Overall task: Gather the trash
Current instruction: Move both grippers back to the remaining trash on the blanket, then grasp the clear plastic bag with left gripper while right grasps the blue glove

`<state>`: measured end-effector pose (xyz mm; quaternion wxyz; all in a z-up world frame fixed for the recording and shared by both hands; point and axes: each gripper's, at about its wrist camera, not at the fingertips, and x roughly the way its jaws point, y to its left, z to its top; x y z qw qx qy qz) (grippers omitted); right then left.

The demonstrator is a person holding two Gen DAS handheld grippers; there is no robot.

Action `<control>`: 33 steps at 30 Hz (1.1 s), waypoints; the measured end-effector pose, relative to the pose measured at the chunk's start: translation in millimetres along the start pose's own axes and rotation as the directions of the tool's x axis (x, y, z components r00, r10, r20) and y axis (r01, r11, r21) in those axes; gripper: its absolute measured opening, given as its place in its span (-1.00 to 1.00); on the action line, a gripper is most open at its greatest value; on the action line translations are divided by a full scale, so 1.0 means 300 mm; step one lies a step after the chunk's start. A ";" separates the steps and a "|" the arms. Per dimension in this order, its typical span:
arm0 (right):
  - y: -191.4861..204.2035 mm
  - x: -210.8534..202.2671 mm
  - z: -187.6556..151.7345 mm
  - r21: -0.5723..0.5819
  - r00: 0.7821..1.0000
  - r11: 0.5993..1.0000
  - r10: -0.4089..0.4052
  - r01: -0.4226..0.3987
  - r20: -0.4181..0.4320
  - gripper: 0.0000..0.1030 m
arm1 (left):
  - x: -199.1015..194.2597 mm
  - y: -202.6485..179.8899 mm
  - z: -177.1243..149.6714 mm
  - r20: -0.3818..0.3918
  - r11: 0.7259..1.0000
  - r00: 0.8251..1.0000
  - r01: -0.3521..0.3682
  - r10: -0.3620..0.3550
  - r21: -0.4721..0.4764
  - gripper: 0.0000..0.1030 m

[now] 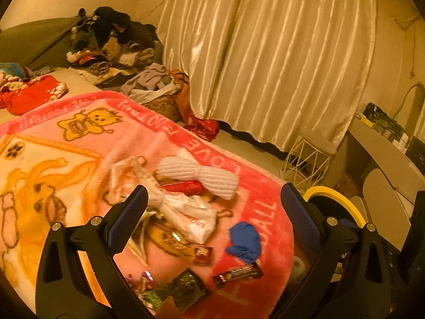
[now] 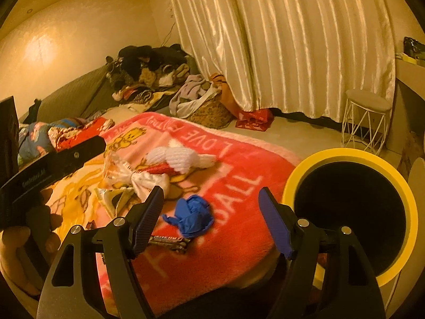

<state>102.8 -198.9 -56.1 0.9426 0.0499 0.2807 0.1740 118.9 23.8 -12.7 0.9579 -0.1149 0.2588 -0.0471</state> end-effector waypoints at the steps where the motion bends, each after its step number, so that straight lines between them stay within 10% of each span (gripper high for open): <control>1: 0.013 0.008 0.000 -0.008 1.000 1.000 0.004 -0.004 -0.008 0.39 | -0.001 0.010 0.000 0.001 1.000 1.000 -0.005 0.005 -0.004 0.78; 21: 0.116 0.213 -0.005 -0.035 0.988 0.999 -0.028 0.023 -0.149 0.47 | 0.080 0.270 0.009 -0.058 0.985 0.992 -0.118 0.112 -0.123 0.78; 33: 0.085 0.396 -0.026 0.049 0.945 0.997 -0.046 0.066 -0.323 0.41 | 0.233 0.379 0.013 -0.188 0.969 0.978 -0.127 0.087 -0.212 0.78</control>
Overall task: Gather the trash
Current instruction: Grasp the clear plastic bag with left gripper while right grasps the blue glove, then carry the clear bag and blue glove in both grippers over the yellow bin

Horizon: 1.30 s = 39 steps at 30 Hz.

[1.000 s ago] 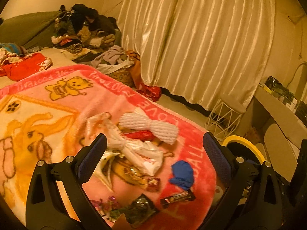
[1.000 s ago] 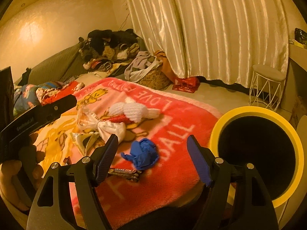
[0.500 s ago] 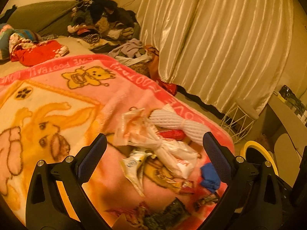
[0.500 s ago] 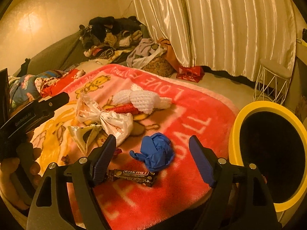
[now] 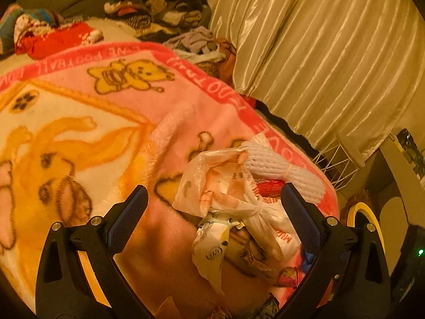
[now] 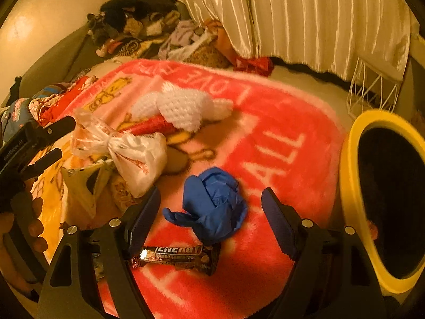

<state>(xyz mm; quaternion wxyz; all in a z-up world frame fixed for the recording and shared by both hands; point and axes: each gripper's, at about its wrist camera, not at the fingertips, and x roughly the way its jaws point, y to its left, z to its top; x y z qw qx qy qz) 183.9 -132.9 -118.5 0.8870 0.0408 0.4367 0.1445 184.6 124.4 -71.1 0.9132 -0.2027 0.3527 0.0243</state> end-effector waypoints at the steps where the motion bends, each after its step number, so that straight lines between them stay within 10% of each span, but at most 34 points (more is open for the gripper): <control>1: -0.010 0.018 0.001 0.018 1.000 1.000 0.004 -0.004 -0.023 0.36 | 0.017 0.008 0.004 -0.018 1.000 1.000 0.001 -0.001 -0.016 0.78; 12: -0.034 0.034 -0.015 0.059 0.996 0.996 0.069 -0.065 -0.059 -0.57 | 0.067 0.021 0.023 -0.040 0.997 0.999 0.017 -0.020 -0.071 0.54; 19: -0.004 -0.020 -0.016 0.000 0.998 0.998 0.067 -0.067 0.016 -0.62 | 0.054 -0.012 0.015 -0.035 0.999 0.999 0.026 -0.027 -0.038 -0.13; 39: 0.033 -0.177 -0.039 -0.085 0.961 0.989 0.136 -0.119 0.242 -0.64 | -0.195 -0.118 0.004 0.161 0.996 0.986 0.037 -0.049 0.076 -0.33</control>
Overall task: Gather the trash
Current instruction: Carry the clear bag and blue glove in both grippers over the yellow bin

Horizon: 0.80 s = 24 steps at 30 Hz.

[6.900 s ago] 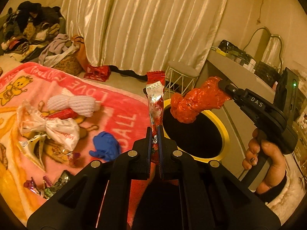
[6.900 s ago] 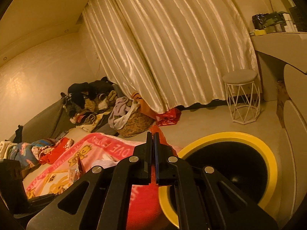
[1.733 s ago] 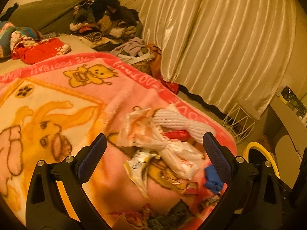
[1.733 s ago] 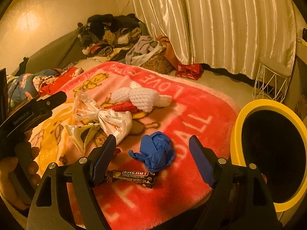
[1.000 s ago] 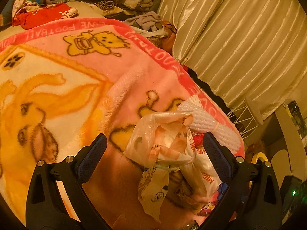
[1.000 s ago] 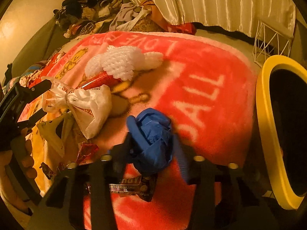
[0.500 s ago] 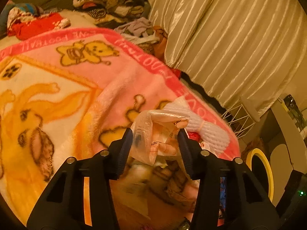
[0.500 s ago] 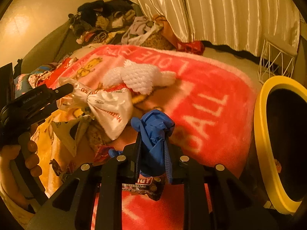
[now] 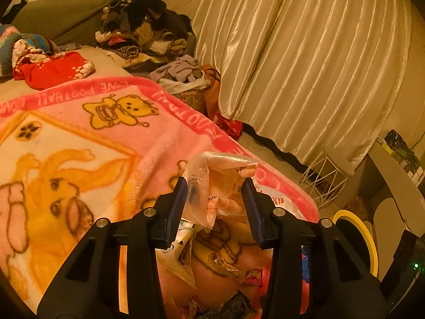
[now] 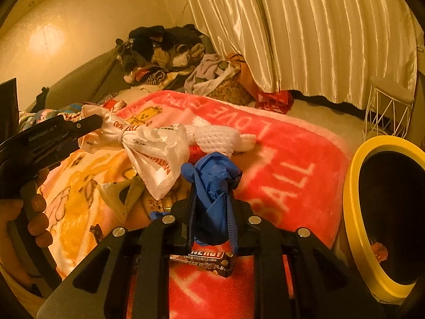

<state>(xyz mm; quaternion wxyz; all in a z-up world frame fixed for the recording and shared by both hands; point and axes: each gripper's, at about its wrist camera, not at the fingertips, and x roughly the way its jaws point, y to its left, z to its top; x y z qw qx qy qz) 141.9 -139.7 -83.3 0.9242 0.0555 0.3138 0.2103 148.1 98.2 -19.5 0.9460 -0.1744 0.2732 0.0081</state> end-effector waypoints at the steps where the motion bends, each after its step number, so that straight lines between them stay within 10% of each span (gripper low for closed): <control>1: 0.000 -0.006 0.001 0.002 1.000 1.000 0.001 -0.001 0.008 -0.64 | -0.010 -0.001 0.001 0.003 1.000 1.000 0.001 -0.001 -0.001 -0.34; 24: -0.053 -0.226 0.015 -0.017 0.977 1.000 -0.017 0.022 0.211 -0.64 | -0.104 -0.118 -0.009 0.031 0.996 0.998 0.059 -0.061 0.065 -0.38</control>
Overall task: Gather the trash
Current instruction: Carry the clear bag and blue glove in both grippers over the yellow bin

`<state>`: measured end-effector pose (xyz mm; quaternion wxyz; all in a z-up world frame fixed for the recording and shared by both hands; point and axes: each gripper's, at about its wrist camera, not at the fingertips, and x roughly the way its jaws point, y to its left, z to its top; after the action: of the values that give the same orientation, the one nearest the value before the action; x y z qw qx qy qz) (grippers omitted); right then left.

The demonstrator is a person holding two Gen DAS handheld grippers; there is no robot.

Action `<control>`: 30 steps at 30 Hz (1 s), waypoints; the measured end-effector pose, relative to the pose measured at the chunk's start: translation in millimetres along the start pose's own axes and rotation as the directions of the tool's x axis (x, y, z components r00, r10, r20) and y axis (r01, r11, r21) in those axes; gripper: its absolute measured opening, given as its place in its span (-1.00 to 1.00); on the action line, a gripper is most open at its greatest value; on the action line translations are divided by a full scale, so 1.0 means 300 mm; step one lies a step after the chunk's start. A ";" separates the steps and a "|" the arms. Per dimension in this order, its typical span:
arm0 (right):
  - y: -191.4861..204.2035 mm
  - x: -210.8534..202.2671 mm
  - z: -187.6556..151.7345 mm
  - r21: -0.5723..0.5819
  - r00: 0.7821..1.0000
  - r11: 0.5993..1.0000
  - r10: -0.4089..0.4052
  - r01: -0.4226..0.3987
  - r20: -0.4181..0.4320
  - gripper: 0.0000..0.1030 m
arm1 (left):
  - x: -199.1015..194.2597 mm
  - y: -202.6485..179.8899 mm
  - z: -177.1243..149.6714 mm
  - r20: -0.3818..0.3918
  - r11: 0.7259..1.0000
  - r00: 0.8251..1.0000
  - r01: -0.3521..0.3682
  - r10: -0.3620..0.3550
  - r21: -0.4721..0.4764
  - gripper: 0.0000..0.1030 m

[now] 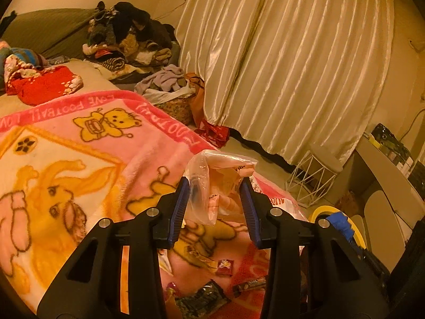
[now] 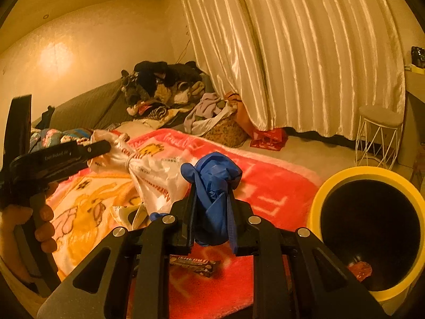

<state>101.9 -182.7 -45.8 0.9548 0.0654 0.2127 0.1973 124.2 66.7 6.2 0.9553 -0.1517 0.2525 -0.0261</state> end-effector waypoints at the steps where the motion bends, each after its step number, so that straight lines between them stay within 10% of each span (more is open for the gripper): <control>1: -0.010 -0.009 0.006 0.005 1.000 1.000 -0.007 0.007 0.009 -0.64 | 0.000 -0.008 -0.001 0.000 1.000 1.000 0.003 -0.003 0.005 -0.38; 30: -0.195 -0.138 0.031 0.117 0.989 0.985 -0.133 0.125 0.063 -0.64 | -0.011 -0.215 -0.040 -0.012 0.989 0.997 0.080 -0.080 0.126 -0.38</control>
<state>91.7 -253.2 -33.9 0.9672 0.1125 0.1933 0.1203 117.2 2.2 17.3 0.9603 -0.1011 0.2473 -0.0808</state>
